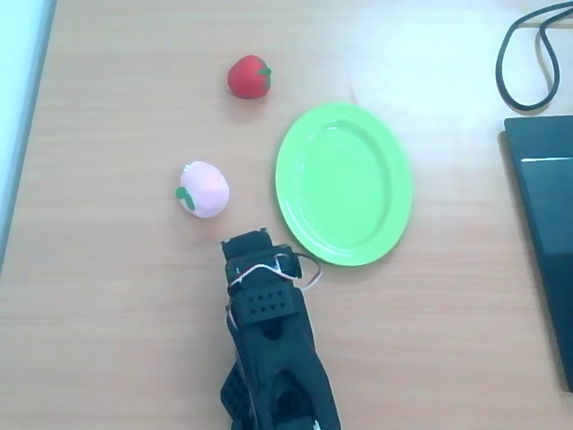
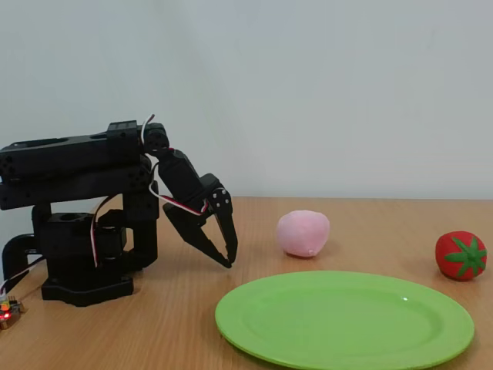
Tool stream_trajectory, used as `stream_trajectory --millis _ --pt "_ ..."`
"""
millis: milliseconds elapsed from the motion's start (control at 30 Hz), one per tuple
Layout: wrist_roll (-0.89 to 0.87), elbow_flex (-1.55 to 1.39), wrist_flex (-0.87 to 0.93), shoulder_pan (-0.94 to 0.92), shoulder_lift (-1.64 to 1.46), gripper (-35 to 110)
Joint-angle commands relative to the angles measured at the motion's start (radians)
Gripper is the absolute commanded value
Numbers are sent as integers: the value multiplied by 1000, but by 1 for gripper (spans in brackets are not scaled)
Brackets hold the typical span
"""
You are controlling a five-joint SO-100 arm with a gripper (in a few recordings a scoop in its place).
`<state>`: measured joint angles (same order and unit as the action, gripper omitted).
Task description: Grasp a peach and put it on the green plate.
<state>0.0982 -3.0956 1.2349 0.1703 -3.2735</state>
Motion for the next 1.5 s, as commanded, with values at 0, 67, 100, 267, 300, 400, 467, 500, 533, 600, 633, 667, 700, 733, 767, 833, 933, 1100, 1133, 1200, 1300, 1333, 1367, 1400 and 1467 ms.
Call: stream_trajectory --millis 0,67,100,267,300,400,467,500,533,600,633,667,700,733,767,833,933,1100,1133,1200,1300,1333,1367,1400,1467 --pt "11 -5 5 8 -21 -8" --pt "23 -5 2 2 -15 -8" --pt "35 -5 -2 -3 -11 -8" --pt "38 21 -20 -26 6 -8" --pt "38 34 -20 -26 15 -8" --pt "29 87 -20 -25 57 -8" --pt "28 132 -26 -28 92 -8" --pt "28 158 -31 -31 115 -8" --pt "28 187 -35 -32 137 -8" --pt "28 247 -44 -41 186 -8" --pt "31 276 -52 -46 210 -8" --pt "32 308 -55 -51 235 -8" --pt "37 339 -58 -52 258 -8" --pt "41 370 -61 -54 282 -8" --pt "44 400 -63 -55 307 -8" --pt "71 463 -64 -58 359 -8" --pt "91 543 -64 -60 440 -8" --pt "118 638 -64 -57 566 -8" --pt "123 655 -64 -55 584 -8" --pt "156 680 -64 -49 607 -8" --pt "163 715 -71 -49 641 -8" --pt "163 729 -71 -48 657 -8" --pt "163 744 -67 -48 672 -8" --pt "172 762 -66 -48 689 -8" --pt "199 788 -66 -55 712 -8"
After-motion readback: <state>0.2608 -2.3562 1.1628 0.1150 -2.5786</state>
